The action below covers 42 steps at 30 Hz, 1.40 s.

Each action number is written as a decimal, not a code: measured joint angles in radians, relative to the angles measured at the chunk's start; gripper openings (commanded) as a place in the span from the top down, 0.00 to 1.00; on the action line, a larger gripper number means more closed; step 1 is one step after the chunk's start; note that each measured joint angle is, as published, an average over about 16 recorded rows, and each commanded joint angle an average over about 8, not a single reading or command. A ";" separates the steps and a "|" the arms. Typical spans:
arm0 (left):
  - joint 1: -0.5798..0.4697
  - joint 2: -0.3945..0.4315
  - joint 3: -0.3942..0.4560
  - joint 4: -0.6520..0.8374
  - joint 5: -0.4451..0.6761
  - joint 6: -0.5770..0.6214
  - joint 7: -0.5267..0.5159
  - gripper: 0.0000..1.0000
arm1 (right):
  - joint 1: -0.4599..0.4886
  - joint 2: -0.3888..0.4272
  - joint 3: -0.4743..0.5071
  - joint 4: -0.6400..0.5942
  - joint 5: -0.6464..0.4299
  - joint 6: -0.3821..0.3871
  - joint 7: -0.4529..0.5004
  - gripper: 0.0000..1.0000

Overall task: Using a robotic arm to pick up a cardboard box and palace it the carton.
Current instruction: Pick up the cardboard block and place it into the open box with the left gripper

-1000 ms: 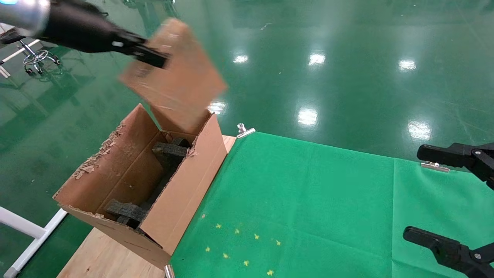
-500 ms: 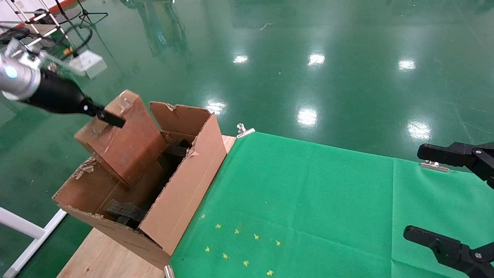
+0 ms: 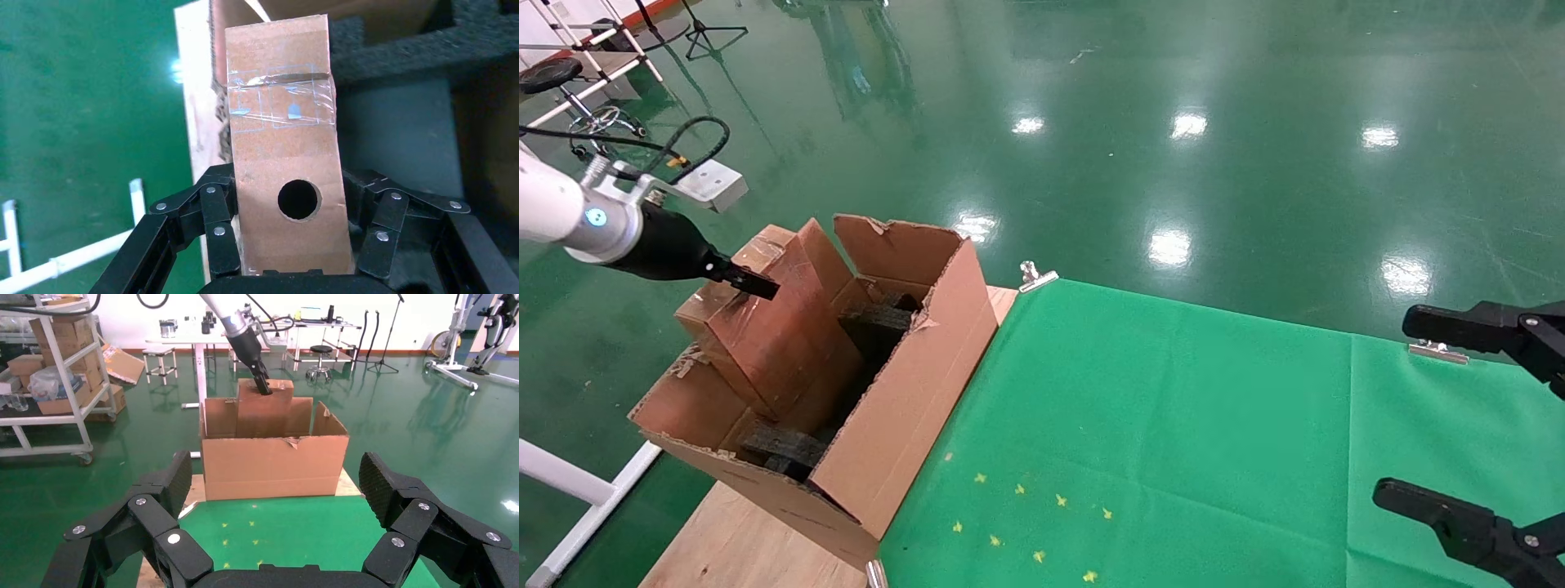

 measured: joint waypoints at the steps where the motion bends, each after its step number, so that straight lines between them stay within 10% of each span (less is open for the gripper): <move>1: 0.009 0.001 -0.002 0.006 -0.003 -0.015 0.003 1.00 | 0.000 0.000 0.000 0.000 0.000 0.000 0.000 0.00; 37: 0.330 0.051 -0.100 0.082 -0.144 -0.278 -0.022 1.00 | 0.000 0.000 0.000 0.000 0.000 0.000 0.000 0.00; 42: 0.350 0.059 -0.102 0.080 -0.147 -0.294 -0.026 0.52 | 0.000 0.000 0.000 0.000 0.000 0.000 0.000 0.00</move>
